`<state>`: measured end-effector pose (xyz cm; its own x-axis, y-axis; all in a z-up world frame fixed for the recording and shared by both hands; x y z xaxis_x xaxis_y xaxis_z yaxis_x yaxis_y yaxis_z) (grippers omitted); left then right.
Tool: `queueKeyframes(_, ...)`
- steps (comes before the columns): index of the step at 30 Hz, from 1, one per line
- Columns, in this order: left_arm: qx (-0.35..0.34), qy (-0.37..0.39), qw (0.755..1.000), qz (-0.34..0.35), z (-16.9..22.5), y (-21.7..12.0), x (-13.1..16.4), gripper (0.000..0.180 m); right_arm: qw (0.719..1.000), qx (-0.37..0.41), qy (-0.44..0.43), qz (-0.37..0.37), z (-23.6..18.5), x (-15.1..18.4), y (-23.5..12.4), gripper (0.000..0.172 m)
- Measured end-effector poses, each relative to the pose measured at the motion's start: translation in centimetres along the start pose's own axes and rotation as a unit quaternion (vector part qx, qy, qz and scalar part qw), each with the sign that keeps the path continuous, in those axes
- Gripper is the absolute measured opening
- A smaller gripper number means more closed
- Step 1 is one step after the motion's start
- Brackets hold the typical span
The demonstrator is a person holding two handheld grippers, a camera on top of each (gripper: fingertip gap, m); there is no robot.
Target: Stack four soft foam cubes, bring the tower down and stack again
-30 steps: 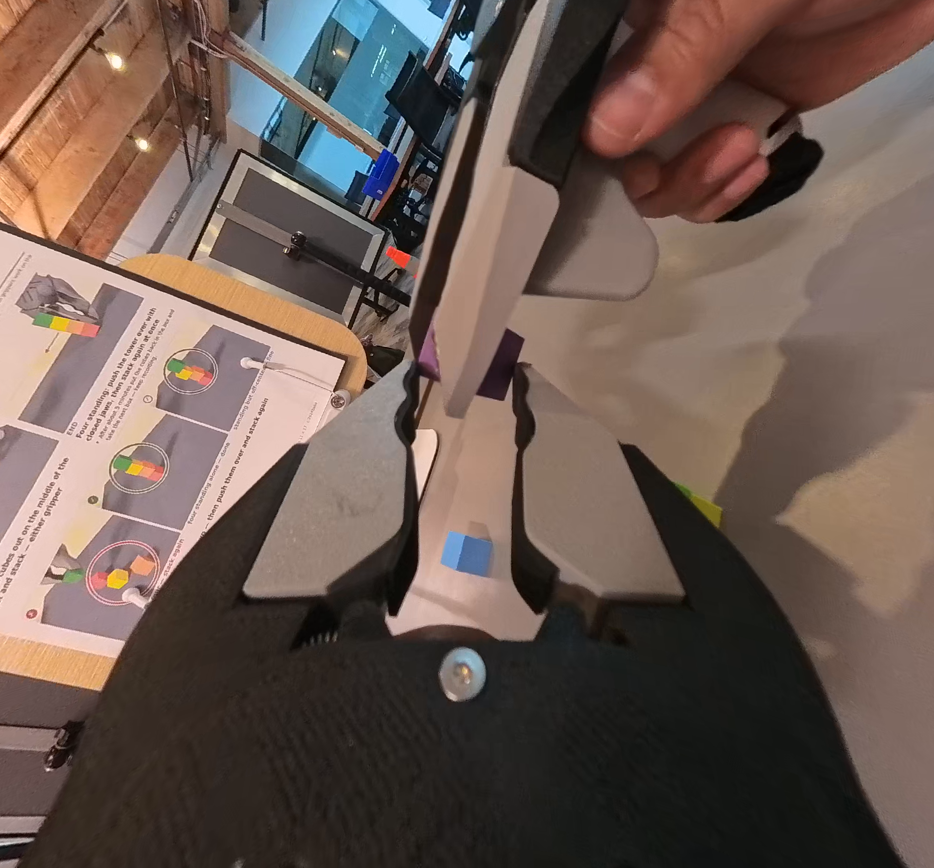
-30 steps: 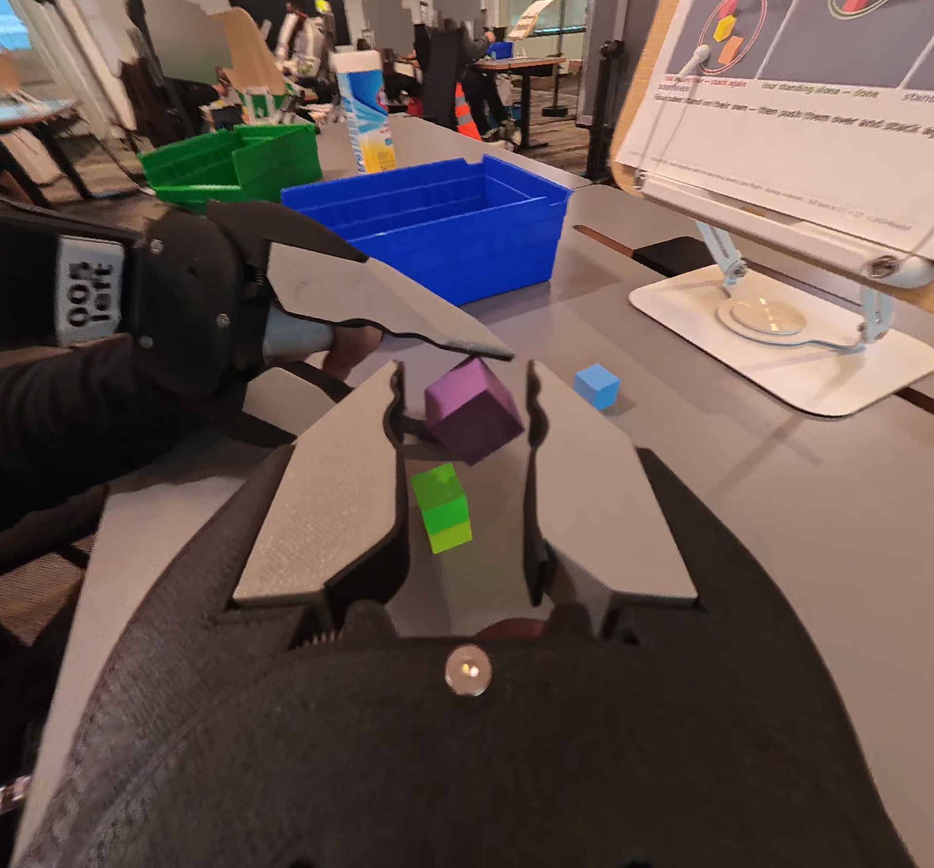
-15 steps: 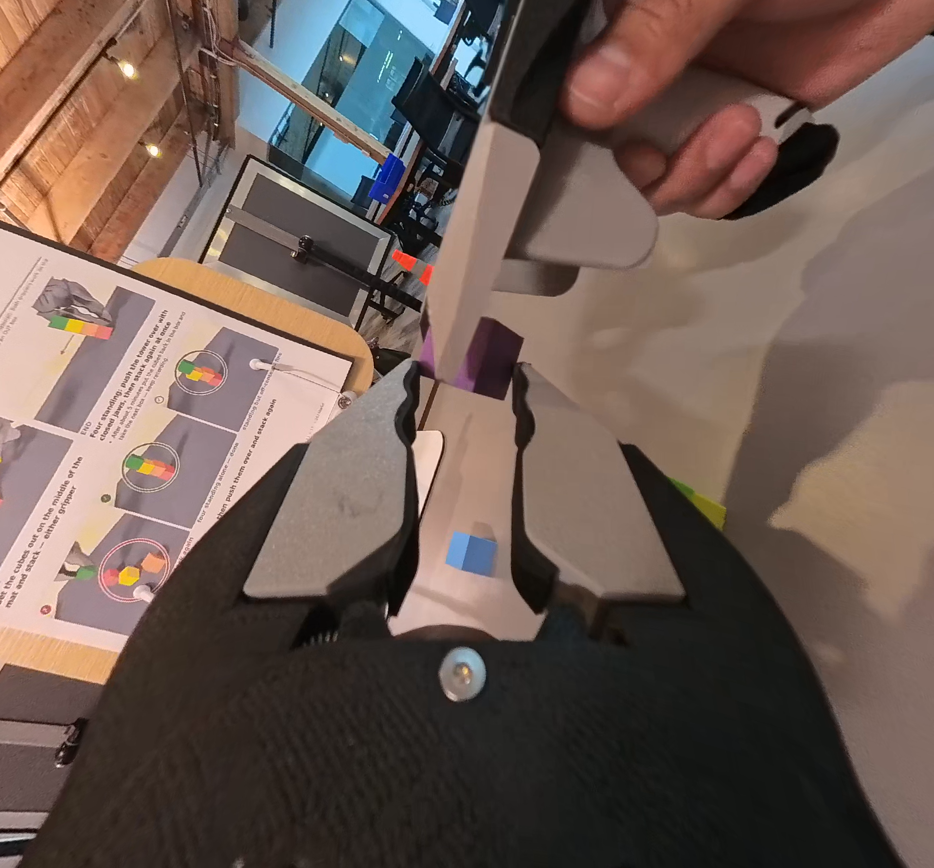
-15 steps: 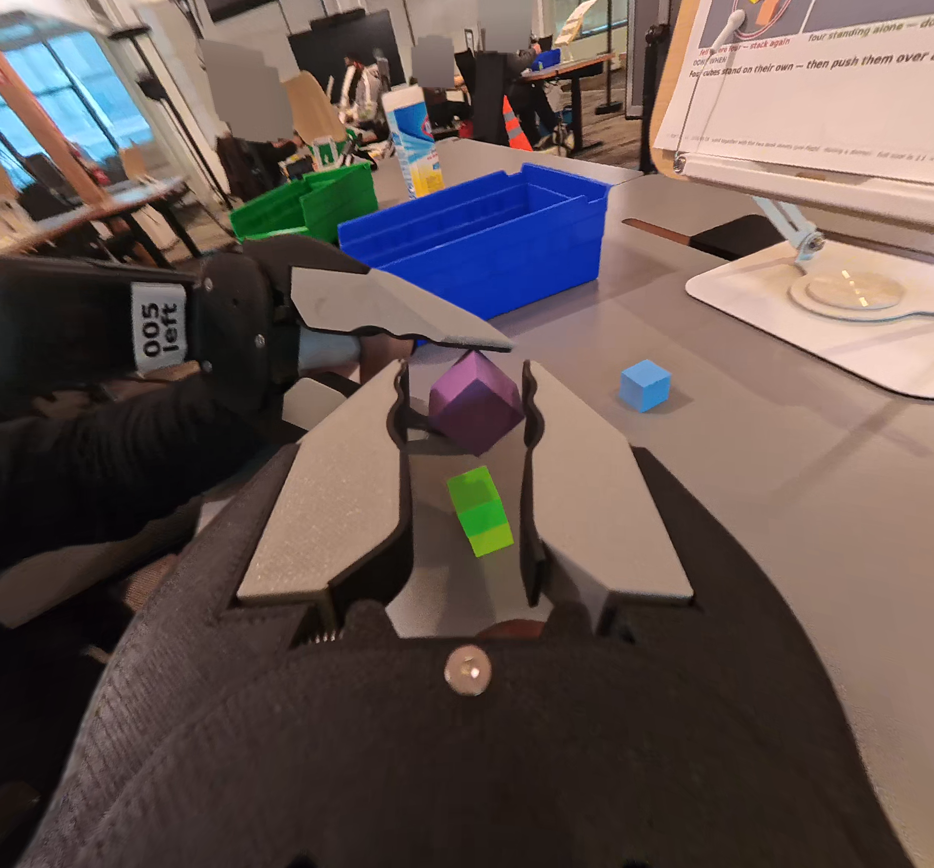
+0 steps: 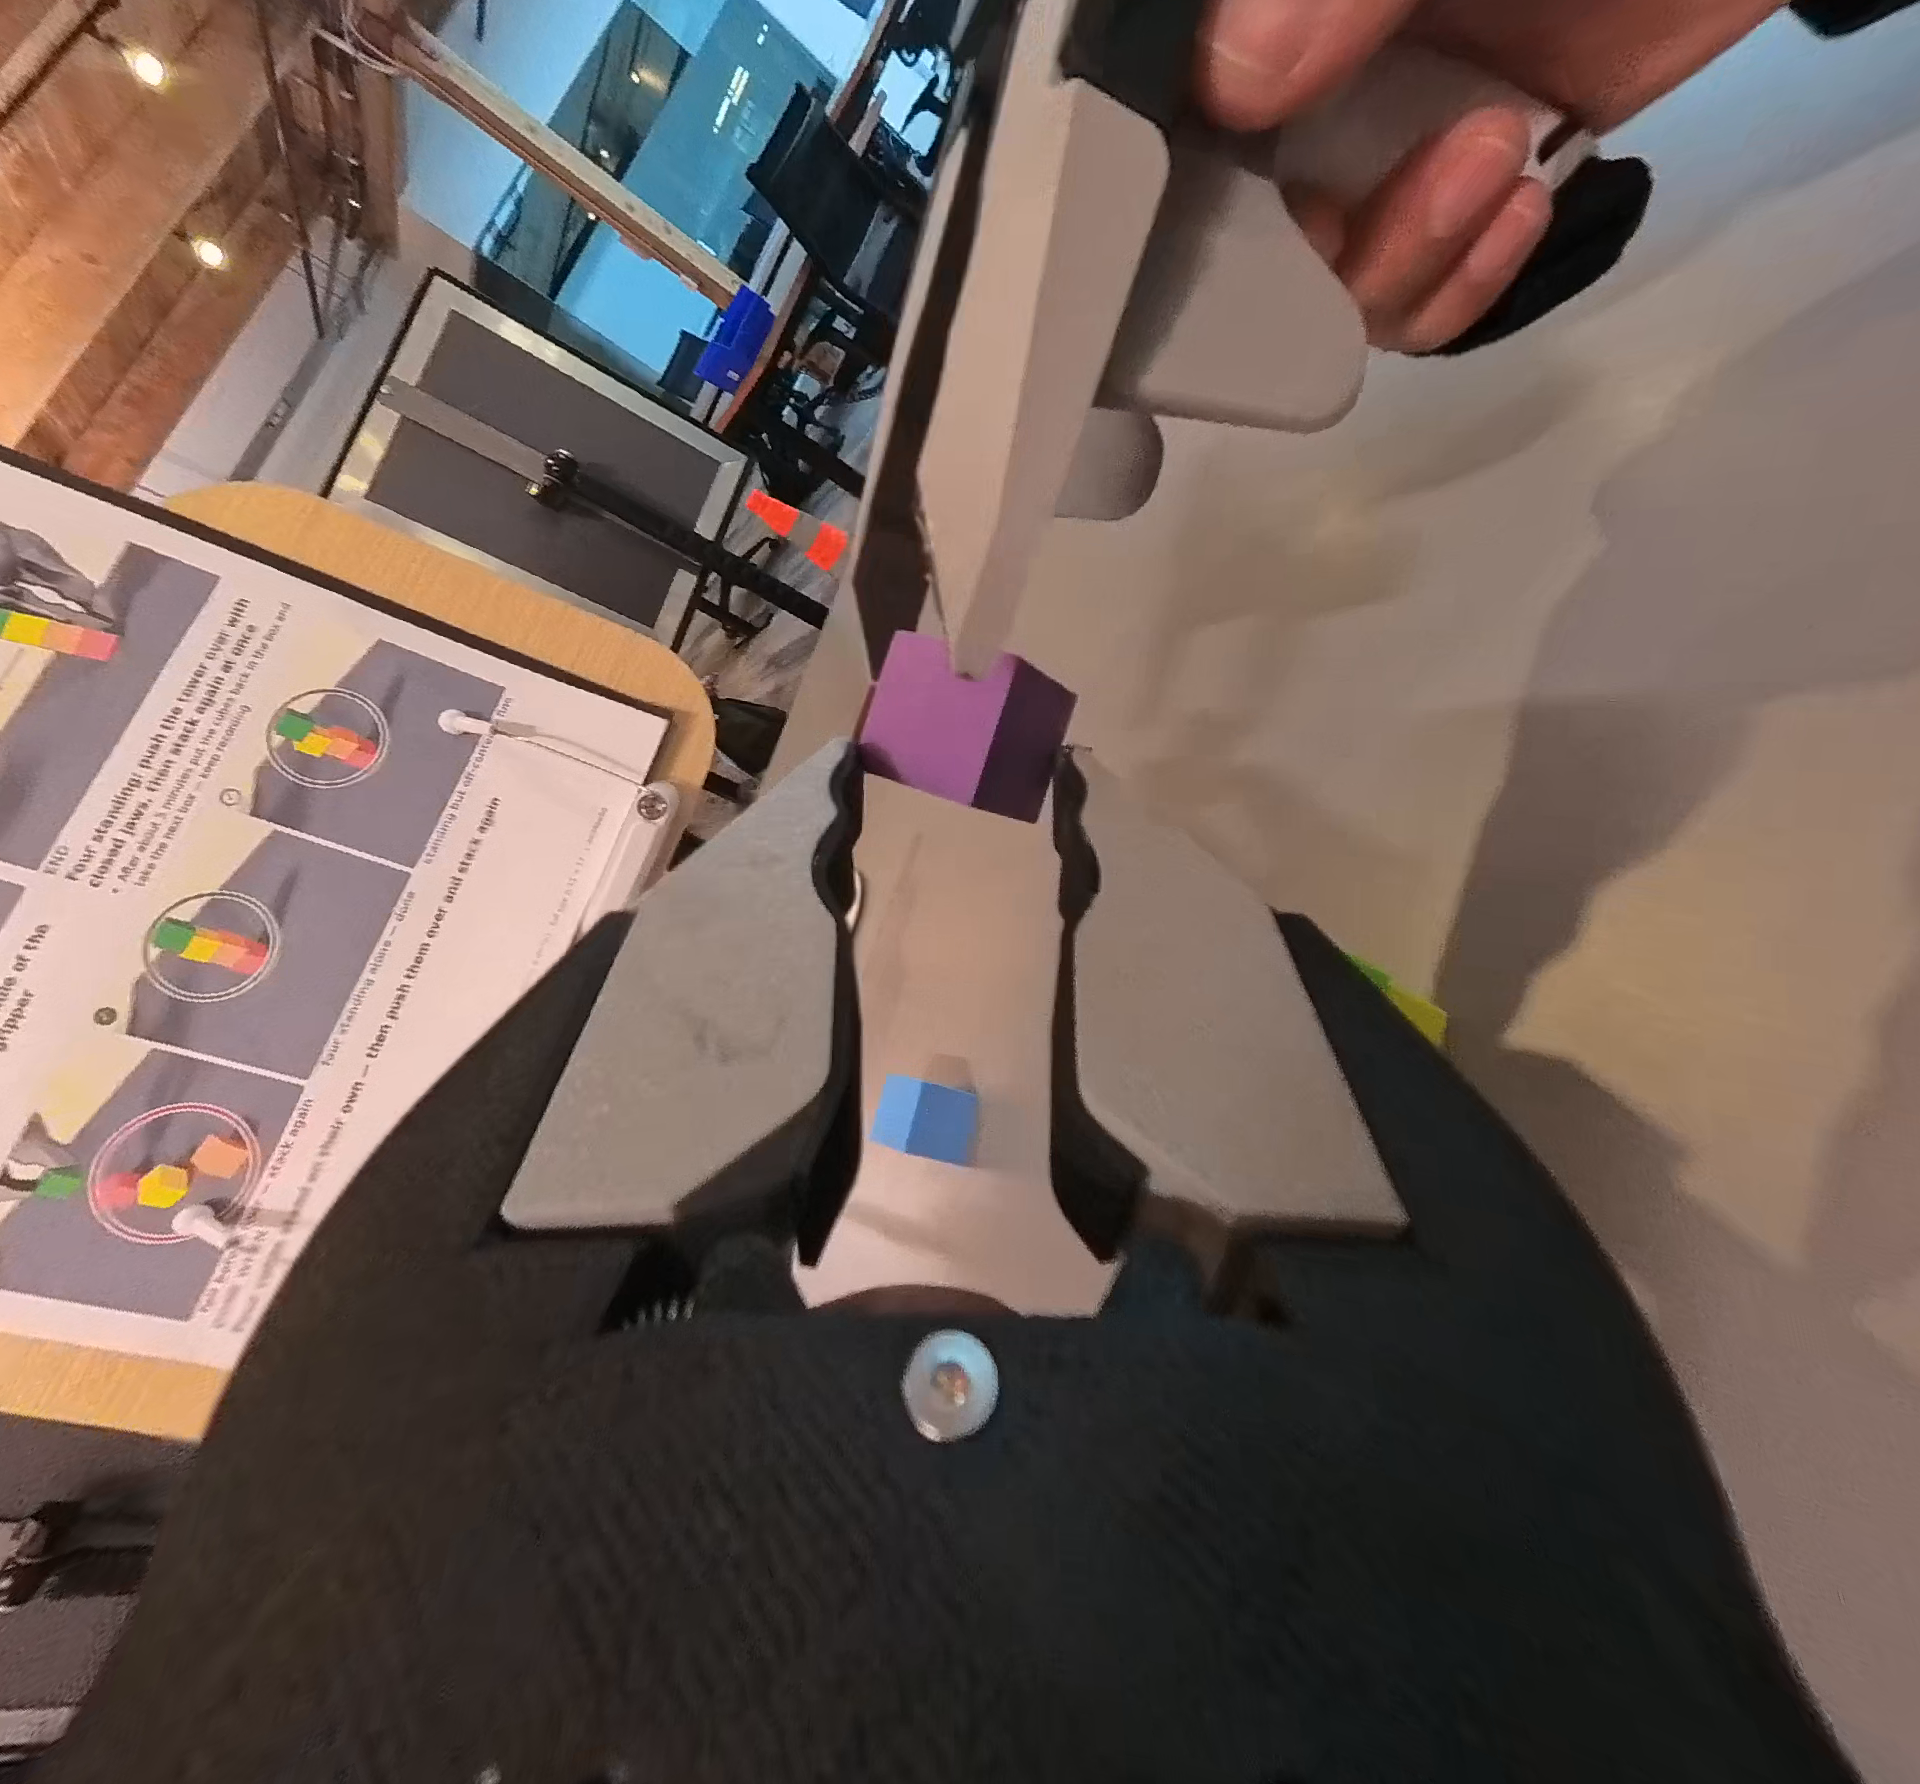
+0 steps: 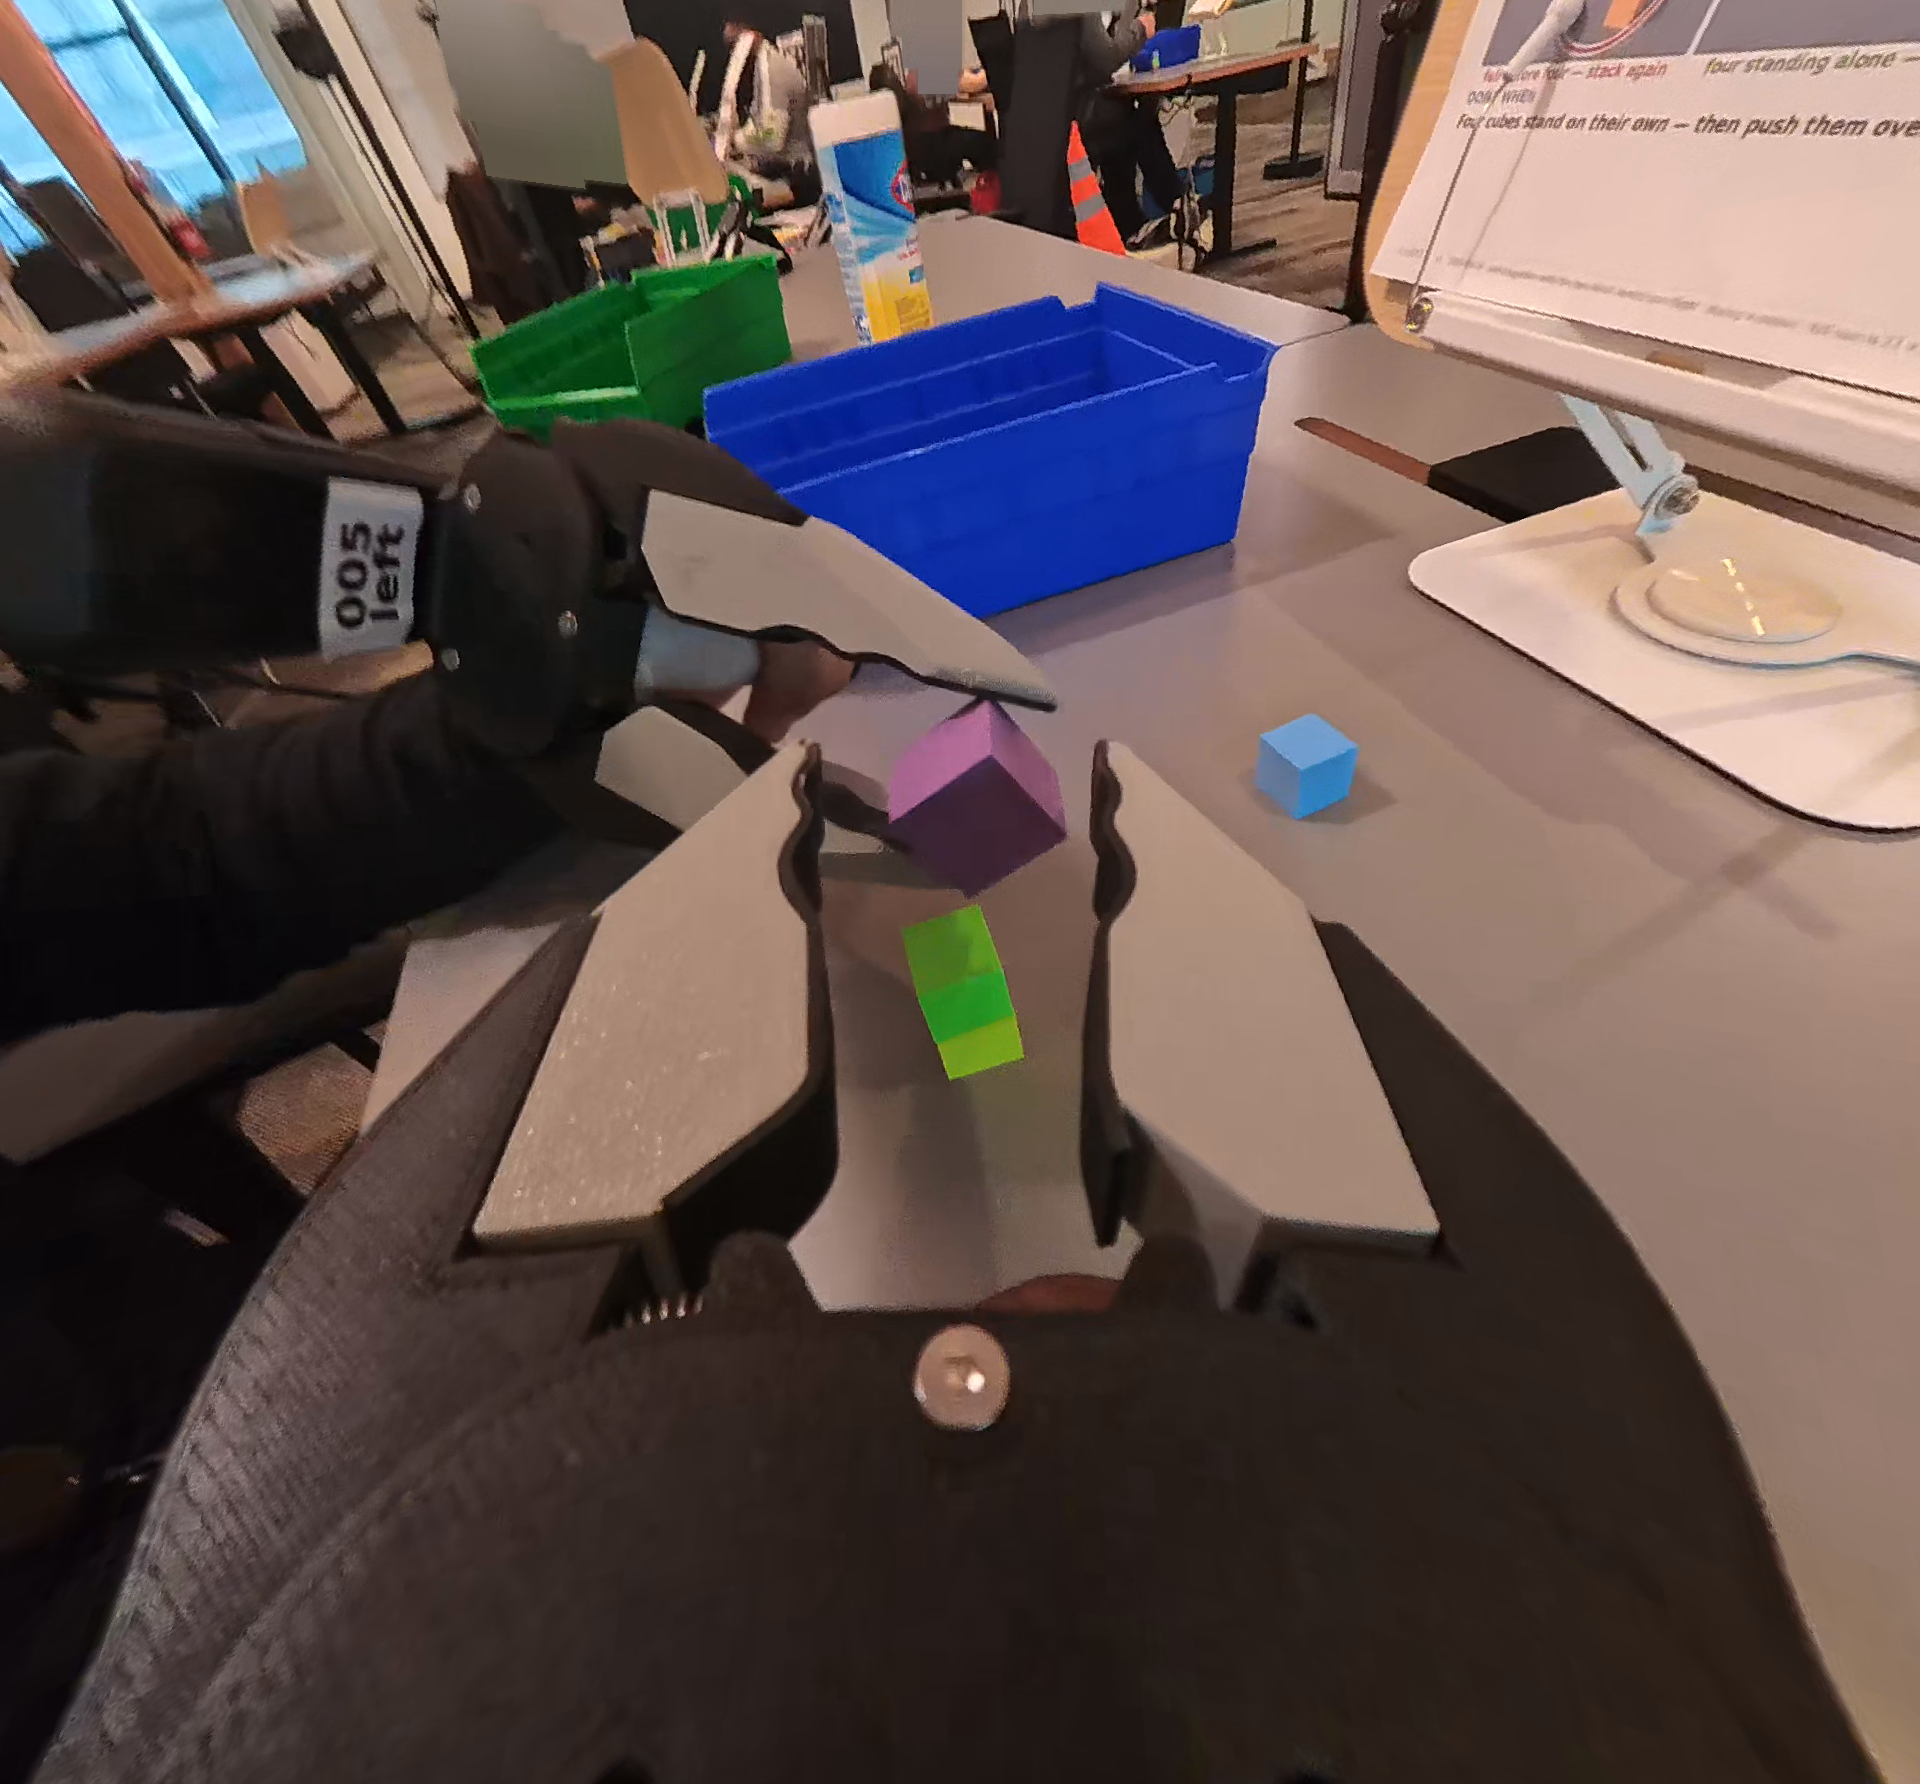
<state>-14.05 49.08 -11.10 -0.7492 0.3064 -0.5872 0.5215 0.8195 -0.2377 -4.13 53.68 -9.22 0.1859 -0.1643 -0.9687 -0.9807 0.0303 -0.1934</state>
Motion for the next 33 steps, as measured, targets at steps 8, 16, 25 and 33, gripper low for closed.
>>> queueKeyframes(8, 0.038, -0.028, 0.999, 0.001, 0.3, 0.0, 0.2, 0.034, 0.998, 0.025, -0.044, -0.039, -0.3, 0.8, 0.8, 0.048)
queueKeyframes(16, 0.095, -0.079, 0.992, 0.000, 0.6, 0.0, 0.6, 0.034, 0.995, 0.034, -0.073, -0.057, -0.4, 1.2, 1.0, 0.045)
queueKeyframes(25, 0.146, -0.115, 0.983, -0.009, 1.1, 0.1, 1.0, 0.034, 0.988, 0.049, -0.107, -0.096, -0.5, 2.1, 1.6, 0.040)
queueKeyframes(33, 0.153, -0.126, 0.980, -0.009, 1.0, 0.0, 1.2, 0.034, 0.988, 0.043, -0.105, -0.102, -0.5, 2.3, 1.5, 0.036)
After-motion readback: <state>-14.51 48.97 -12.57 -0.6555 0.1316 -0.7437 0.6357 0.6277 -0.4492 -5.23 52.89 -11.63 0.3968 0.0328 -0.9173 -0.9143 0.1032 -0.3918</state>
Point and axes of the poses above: each gripper's, where its closed fingertips meet, y out along the fingers, x out of its underside, z = x × y across the jaws, the point moved 7 cm from there along -y, back along the fingers, and after that the axes turned 3 degrees about x, right-handed, at the moved point
